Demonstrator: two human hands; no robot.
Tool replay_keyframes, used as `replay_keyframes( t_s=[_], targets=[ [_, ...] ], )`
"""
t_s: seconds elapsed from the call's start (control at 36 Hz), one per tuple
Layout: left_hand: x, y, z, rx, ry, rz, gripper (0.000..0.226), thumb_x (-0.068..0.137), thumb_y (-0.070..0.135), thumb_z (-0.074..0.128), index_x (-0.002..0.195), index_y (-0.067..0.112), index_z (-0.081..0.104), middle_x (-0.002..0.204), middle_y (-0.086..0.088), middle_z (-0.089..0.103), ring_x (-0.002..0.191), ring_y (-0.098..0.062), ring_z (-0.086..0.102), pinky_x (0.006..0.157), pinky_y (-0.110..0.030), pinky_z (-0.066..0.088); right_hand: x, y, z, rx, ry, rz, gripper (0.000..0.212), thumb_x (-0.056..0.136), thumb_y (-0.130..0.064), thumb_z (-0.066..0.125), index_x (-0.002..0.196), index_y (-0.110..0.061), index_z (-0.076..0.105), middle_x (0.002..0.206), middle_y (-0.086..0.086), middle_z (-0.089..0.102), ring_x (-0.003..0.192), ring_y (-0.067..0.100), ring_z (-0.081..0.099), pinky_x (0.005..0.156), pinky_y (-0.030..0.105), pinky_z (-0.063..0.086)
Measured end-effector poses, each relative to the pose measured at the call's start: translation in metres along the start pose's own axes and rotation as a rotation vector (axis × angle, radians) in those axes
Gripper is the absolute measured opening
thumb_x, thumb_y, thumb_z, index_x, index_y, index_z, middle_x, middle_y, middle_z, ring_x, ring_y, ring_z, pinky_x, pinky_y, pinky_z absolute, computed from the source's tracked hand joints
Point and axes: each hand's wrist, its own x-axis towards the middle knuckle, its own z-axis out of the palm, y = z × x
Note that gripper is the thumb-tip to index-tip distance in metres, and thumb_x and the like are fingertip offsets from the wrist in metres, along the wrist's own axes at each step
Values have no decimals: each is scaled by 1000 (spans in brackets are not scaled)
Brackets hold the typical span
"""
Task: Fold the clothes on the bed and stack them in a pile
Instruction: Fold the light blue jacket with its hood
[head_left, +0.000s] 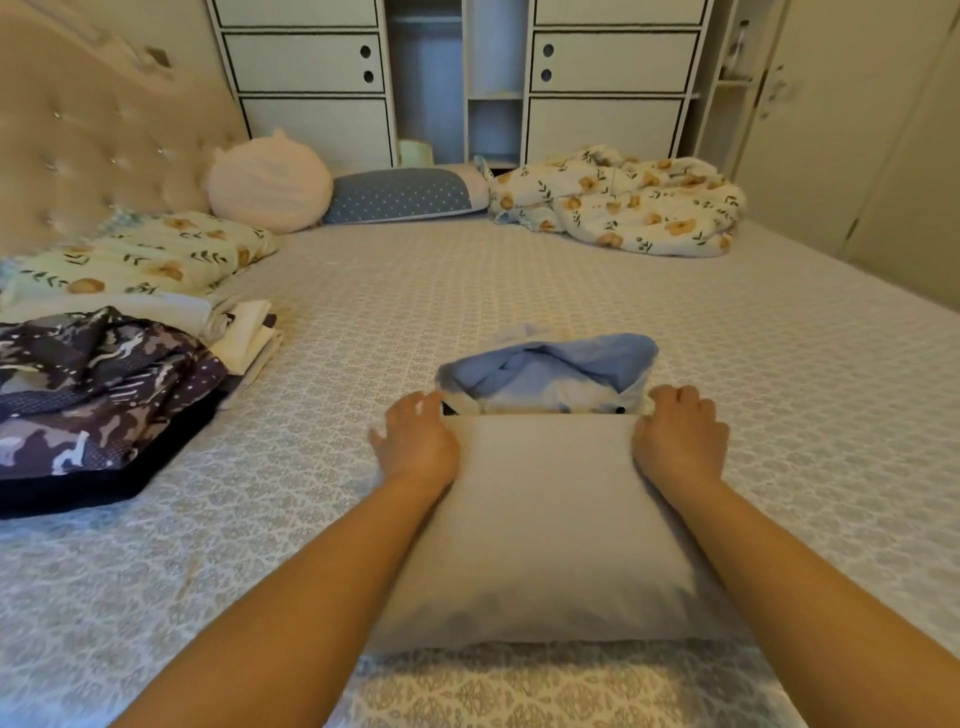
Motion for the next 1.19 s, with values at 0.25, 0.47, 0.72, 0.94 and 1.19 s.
replay_keyframes(
  t_s=[0.25,0.47,0.72,0.94,1.19],
  targets=[
    [-3,2,53,234,-186,194,73,93,64,13,153,23,4,161,-1,-1,147,-19,-1,115,-47,-8,-4,17,42,139,-252,-192,45,98,-48,33,136,-27,47,140,3,48,127,25,41,102,36,31],
    [49,12,41,-53,242,169,73,87,34,61,149,22,24,155,-7,19,137,-28,27,111,-42,24,48,-1,33,330,50,20,56,91,-31,58,140,-11,39,140,13,41,123,33,42,96,44,37],
    [136,20,34,309,-168,228,53,91,19,54,140,32,38,130,-3,49,111,-24,54,81,-32,42,116,-1,41,429,-304,205,38,95,-31,54,126,-8,50,124,17,57,108,35,56,79,37,43],
    [133,-13,3,72,146,430,26,88,19,58,113,25,62,96,-2,54,82,-23,54,64,-30,35,117,36,41,215,17,14,17,82,-9,56,75,-17,43,69,6,52,54,19,40,47,28,22],
    [106,-48,-5,97,-268,422,34,94,47,50,113,23,65,95,3,50,88,-19,47,68,-30,33,96,42,29,-349,-130,-294,77,91,-28,55,151,-36,7,155,1,19,130,24,35,93,32,39]
  ],
)
